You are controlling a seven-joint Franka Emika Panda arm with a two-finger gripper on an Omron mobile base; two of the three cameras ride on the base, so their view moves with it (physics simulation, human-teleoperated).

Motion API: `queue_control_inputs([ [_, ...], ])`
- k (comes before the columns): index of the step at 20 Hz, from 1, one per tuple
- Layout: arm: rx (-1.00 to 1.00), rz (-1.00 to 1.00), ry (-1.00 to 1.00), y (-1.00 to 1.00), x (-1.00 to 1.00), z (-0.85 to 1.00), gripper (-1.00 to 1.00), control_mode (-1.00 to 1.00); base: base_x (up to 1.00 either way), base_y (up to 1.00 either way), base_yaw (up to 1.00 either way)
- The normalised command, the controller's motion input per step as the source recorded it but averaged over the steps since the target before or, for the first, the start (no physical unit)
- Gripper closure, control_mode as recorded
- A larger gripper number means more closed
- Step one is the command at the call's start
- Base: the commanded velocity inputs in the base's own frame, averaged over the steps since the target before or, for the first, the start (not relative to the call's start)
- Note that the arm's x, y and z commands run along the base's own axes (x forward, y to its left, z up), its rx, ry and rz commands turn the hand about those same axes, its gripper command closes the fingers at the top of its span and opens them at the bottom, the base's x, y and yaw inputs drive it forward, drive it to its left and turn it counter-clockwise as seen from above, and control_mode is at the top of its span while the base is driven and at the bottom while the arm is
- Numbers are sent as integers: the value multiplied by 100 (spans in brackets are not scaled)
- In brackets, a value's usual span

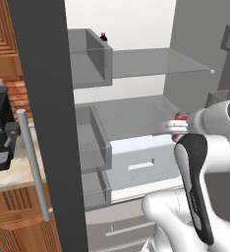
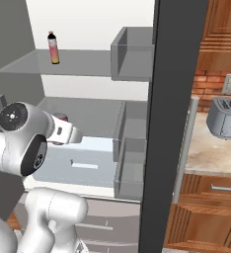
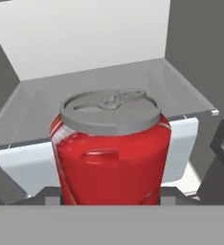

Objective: Open the fridge, grab two sodas, and place both sodas inside the bowl with ice on the dining counter.

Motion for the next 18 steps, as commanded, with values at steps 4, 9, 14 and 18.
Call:
queue_control_inputs([
  [4, 0, 0, -3, 0, -72, -7, 100, -100, 0, 0, 0],
  [9, 0, 0, 1, 0, -8, -8, 100, -100, 0, 0, 0],
  [14, -1, -1, -9, 2, -50, 0, 100, 100, -20, 3, -1],
  [18, 0, 0, 0, 0, 0, 0, 100, 100, -93, 29, -9],
])
